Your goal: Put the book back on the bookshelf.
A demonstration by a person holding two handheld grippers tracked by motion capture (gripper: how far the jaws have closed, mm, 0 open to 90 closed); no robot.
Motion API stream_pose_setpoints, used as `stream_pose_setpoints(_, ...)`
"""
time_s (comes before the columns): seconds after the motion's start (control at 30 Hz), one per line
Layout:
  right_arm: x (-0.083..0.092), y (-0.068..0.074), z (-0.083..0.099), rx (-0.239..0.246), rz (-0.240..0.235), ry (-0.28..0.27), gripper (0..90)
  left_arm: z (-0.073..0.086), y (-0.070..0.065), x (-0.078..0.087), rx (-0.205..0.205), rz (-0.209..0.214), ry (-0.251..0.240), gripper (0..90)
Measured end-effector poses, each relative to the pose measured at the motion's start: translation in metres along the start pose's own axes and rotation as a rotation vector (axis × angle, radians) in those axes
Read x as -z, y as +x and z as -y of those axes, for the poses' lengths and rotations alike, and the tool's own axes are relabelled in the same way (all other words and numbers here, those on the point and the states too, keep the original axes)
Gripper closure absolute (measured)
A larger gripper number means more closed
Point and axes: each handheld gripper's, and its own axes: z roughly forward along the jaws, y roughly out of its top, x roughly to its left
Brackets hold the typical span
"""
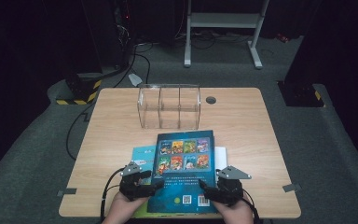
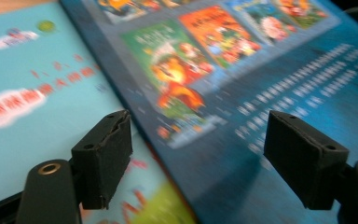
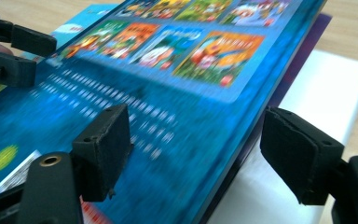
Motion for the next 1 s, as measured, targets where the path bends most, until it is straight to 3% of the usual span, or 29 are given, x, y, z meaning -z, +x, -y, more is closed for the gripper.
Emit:
stream_pose_setpoints(0.1,0.003,0.005,0.004,-0.014,-0.013,0.009,21.0,0.003,-0.010,-0.001,-0.060,-0.044,0.015,17.3)
stream_pose_setpoints(0.2,0.001,0.005,0.004,-0.036,-0.018,0.017,19.3,0.003,-0.010,-0.002,-0.060,-0.038,0.011,15.7)
stream_pose_setpoints(0.27,-0.002,0.003,0.004,-0.062,-0.046,0.033,19.2,0.002,-0.010,-0.003,-0.066,-0.038,0.013,15.7)
stream_pose_setpoints(0.47,-0.006,-0.004,-0.001,-0.081,-0.057,0.050,16.9,-0.007,-0.010,-0.013,-0.066,-0.036,0.010,16.1)
stream_pose_setpoints(0.73,-0.015,-0.026,-0.011,-0.104,-0.056,0.027,16.7,-0.024,-0.005,-0.030,-0.045,-0.054,-0.007,20.1)
stream_pose_setpoints(0.83,-0.021,-0.032,-0.017,-0.101,-0.069,0.046,16.2,-0.024,-0.002,-0.029,-0.035,-0.057,-0.015,23.1)
stream_pose_setpoints(1.0,-0.021,-0.035,-0.020,-0.076,-0.038,0.026,17.2,-0.020,0.002,-0.023,-0.026,-0.050,-0.017,26.5)
